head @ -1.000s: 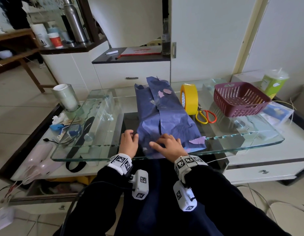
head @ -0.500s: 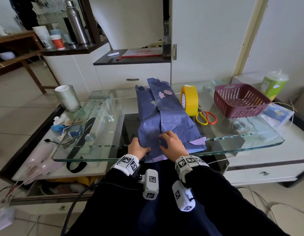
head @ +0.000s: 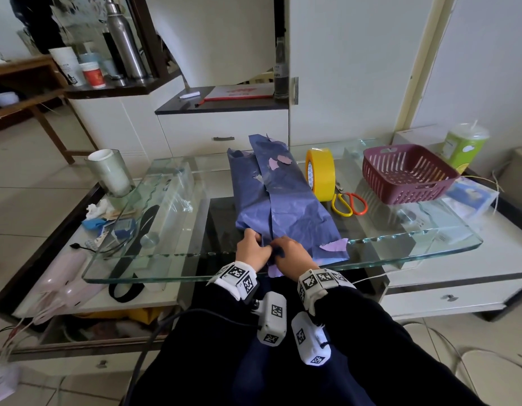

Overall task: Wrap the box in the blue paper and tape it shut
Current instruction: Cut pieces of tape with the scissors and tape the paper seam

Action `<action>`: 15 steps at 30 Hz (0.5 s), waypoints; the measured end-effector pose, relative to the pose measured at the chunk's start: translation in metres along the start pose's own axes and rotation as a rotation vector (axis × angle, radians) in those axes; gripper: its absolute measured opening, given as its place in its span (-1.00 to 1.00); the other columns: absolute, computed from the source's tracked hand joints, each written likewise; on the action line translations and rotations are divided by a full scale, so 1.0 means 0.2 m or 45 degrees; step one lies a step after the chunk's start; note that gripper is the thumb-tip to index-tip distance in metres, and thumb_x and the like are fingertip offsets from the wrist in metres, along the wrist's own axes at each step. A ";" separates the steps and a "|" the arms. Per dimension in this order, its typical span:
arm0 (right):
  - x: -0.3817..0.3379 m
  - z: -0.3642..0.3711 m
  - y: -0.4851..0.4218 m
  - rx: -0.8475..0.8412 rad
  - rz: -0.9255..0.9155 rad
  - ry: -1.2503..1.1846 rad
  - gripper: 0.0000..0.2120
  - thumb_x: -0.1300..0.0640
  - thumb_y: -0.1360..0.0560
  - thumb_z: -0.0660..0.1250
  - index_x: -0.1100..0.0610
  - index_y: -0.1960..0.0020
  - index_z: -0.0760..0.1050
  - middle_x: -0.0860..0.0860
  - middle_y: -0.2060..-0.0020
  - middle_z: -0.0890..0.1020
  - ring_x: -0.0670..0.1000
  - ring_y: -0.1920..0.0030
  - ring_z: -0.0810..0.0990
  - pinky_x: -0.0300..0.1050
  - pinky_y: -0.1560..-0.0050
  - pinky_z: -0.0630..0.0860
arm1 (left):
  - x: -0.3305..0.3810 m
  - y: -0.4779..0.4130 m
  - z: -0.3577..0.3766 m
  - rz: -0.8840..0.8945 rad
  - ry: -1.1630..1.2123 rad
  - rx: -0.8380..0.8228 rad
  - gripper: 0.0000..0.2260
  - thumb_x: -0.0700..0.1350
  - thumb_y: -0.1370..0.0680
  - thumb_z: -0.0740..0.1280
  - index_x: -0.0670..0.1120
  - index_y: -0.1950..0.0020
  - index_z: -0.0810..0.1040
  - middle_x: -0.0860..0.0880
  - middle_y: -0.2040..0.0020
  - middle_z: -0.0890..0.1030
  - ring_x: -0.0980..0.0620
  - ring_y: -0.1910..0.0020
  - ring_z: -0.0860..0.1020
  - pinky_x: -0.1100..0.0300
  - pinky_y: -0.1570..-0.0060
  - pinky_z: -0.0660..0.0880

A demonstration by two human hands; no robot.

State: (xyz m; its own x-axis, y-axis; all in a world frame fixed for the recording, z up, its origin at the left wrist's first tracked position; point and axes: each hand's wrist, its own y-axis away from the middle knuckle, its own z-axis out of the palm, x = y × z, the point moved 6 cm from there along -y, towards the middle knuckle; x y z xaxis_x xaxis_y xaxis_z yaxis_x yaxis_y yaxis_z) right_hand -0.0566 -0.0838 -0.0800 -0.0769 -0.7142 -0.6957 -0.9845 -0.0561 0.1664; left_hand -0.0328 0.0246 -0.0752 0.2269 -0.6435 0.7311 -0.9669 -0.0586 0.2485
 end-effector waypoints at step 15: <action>0.02 -0.03 0.03 0.079 0.086 -0.454 -0.80 0.15 -0.46 0.36 0.22 -0.05 0.58 0.17 0.04 0.67 0.09 -0.06 0.61 -0.05 -0.16 0.51 | -0.06 -0.03 0.02 -0.091 0.434 -0.129 -0.84 -0.27 -0.47 0.39 -0.16 0.01 0.48 -0.28 -0.10 0.58 -0.20 -0.06 0.59 -0.08 -0.14 0.54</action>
State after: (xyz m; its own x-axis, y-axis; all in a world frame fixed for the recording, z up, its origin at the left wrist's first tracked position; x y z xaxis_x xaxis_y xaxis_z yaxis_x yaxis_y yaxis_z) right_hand -0.0609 -0.0917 -0.0777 -0.1815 -0.4259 -0.8864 -0.9821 0.0331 0.1852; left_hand -0.0300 0.0305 -0.0885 0.3363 -0.3478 0.8752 -0.9344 -0.0072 0.3562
